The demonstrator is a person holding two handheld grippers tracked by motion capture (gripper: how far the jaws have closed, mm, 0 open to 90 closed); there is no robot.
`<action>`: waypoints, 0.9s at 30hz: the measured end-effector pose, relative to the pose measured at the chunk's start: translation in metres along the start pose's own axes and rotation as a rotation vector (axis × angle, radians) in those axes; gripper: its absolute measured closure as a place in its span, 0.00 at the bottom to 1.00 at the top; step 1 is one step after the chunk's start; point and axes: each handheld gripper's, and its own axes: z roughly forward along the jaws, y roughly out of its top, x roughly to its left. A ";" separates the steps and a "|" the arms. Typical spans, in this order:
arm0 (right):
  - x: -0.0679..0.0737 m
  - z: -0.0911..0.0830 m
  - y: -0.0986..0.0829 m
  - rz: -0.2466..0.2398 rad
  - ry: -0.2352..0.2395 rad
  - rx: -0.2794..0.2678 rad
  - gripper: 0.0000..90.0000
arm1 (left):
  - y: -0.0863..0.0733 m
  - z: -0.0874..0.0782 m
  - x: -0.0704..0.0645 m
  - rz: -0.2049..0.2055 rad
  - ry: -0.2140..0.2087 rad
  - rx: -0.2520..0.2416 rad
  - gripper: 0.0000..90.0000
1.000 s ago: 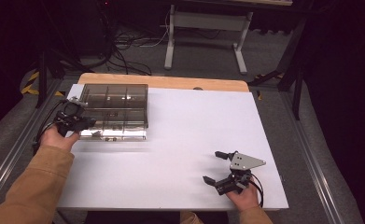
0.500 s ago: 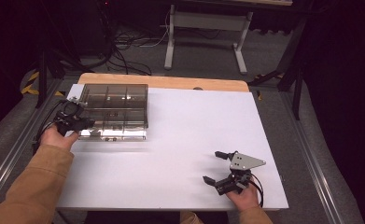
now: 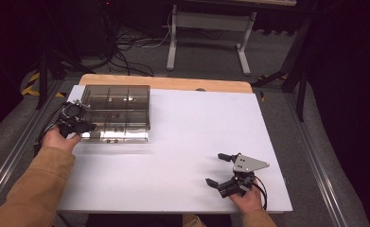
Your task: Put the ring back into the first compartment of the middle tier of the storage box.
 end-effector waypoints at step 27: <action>0.000 0.000 0.000 0.002 0.002 0.000 0.00 | 0.000 -0.009 -0.004 0.007 -0.019 -0.047 0.75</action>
